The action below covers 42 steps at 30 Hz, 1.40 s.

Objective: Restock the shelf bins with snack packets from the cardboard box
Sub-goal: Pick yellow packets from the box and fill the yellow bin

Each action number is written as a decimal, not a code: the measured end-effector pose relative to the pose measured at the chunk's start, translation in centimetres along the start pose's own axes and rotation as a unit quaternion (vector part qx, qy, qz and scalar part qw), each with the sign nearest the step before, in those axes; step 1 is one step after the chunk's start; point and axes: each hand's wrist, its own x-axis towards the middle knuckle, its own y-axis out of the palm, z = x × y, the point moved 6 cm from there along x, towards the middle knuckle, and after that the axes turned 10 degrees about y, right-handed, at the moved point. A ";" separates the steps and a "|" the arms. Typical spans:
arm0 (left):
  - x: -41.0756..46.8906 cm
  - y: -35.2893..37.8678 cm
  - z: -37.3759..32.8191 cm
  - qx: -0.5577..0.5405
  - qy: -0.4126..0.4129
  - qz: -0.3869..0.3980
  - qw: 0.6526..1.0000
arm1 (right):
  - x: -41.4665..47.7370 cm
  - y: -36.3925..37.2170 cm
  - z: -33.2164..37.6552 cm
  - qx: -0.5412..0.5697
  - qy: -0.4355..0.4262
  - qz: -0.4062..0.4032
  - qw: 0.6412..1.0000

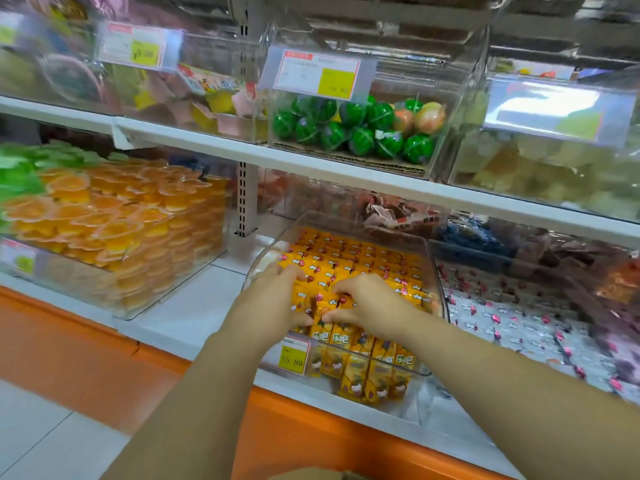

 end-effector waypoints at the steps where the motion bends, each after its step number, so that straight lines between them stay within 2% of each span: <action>1: 0.1 0.1 0.0 0.008 -0.002 0.011 1.000 | 0.1 0.2 0.1 -0.009 0.003 0.004 1.000; 7: 0.4 0.4 0.2 0.036 -0.012 0.042 0.998 | 0.1 0.5 0.2 -0.058 0.042 0.017 0.997; 12: 0.5 0.5 0.4 0.034 -0.016 0.054 0.998 | 0.1 0.3 0.7 -0.065 0.094 -0.006 0.993; 18: 0.5 0.4 0.8 0.035 -0.010 0.051 0.998 | -0.1 -0.7 1.1 -0.027 0.073 -0.048 0.996; 22: 0.5 0.5 0.8 0.038 -0.011 0.054 0.998 | -0.3 0.2 1.2 -0.027 0.069 0.031 0.997; 25: 0.5 0.5 0.7 0.037 -0.011 0.051 0.998 | -0.4 0.9 1.3 -0.053 0.071 0.016 0.996; 30: 0.4 0.4 0.7 0.029 -0.008 0.052 0.998 | -0.4 -0.9 1.1 0.020 0.105 0.000 0.994; 42: 0.4 0.6 0.8 0.025 -0.008 0.054 0.998 | 0.8 0.2 2.9 -0.126 0.115 0.069 0.983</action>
